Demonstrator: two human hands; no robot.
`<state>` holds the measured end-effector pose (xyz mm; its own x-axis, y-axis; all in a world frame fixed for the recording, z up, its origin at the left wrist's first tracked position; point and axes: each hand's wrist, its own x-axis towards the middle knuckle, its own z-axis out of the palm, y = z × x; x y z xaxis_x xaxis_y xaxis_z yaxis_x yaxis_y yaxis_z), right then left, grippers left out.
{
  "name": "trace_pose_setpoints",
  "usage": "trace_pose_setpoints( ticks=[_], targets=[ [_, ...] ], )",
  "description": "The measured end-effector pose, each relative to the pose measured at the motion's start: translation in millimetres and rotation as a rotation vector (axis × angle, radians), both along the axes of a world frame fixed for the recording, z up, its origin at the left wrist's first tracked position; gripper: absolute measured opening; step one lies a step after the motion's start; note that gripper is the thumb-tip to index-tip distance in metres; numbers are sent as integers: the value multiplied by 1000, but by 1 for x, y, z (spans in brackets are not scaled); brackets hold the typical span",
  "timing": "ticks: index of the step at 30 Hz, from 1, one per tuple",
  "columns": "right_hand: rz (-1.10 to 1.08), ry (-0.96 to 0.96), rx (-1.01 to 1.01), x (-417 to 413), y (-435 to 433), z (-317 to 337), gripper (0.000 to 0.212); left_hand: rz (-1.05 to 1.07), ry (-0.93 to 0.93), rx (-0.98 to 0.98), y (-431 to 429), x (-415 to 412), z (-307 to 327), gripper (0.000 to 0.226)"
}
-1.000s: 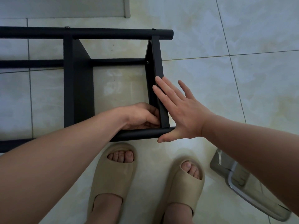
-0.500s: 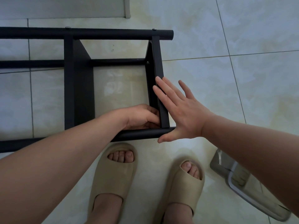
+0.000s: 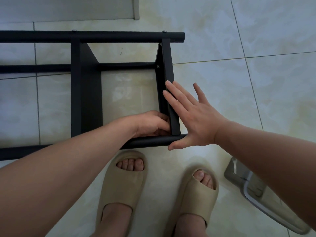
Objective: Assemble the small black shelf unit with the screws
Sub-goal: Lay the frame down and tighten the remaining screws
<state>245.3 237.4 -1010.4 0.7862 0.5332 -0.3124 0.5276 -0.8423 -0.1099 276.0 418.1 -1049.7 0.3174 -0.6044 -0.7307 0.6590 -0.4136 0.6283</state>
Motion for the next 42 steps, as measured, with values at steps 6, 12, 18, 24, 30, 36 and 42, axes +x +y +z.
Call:
trace_pose_setpoints(
  ticks=[6, 12, 18, 24, 30, 36, 42],
  targets=[
    [-4, -12, 15, -1, 1, -1, 136, 43, 36, -31, 1, 1, -7, 13],
    [3, -22, 33, -1, 0, -4, 136, 44, 16, -30, 2, 1, -7, 14],
    [5, -24, 33, -1, 0, -4, 136, 21, 54, -58, 4, 4, -9, 30],
    [7, -28, 29, -2, 1, -5, 136, 32, 51, -128, 5, 4, -12, 25],
    [7, -27, 35, -2, 1, -5, 136, 55, 41, -158, 5, 2, -15, 26],
    [7, -15, 20, -1, 1, -4, 136, 52, 50, -165, 6, 3, -13, 28],
    [3, -16, 30, -2, 0, -3, 136, 45, 36, -183, 6, 3, -12, 28]
  ],
)
